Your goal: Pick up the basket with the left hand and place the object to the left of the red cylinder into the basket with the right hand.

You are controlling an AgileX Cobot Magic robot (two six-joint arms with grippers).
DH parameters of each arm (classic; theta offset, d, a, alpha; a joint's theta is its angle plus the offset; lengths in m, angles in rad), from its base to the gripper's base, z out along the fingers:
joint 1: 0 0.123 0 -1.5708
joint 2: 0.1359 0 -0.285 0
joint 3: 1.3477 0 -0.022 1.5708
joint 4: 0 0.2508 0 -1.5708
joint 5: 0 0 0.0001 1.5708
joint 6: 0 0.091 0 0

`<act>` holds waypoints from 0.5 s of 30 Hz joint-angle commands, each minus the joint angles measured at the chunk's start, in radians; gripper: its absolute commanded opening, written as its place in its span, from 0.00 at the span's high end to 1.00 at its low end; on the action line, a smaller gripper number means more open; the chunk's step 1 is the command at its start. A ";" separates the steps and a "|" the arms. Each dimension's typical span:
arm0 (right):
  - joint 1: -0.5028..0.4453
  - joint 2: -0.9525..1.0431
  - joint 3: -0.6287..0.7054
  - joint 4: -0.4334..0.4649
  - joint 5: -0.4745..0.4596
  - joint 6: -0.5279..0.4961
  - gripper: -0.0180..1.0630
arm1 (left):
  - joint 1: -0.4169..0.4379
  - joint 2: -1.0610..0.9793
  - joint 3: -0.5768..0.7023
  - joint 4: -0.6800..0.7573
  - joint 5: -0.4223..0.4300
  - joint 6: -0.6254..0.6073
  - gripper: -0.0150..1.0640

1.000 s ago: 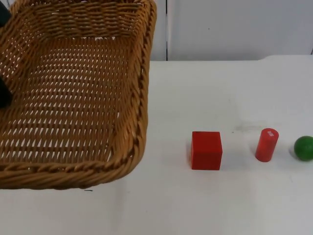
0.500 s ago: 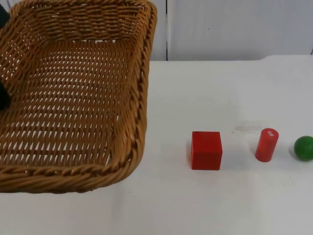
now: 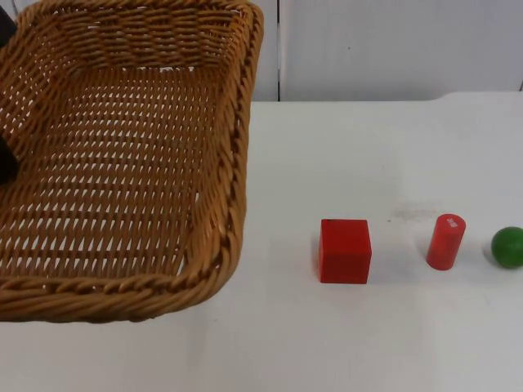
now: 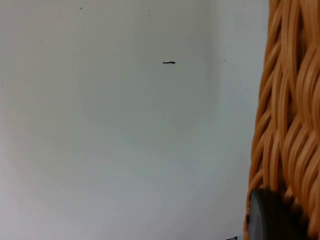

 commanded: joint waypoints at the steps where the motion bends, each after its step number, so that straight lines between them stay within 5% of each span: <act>1: 0.003 0.000 0.002 0.002 -0.005 0.000 0.01 | -0.004 -0.012 -0.002 -0.032 0.007 0.003 0.99; 9: 0.005 0.000 -0.012 -0.014 -0.022 -0.009 0.01 | -0.004 -0.012 -0.002 -0.034 0.007 0.003 0.99; 15: 0.005 0.186 -0.129 -0.012 -0.059 -0.024 0.01 | -0.004 -0.012 -0.002 -0.034 0.007 0.009 0.99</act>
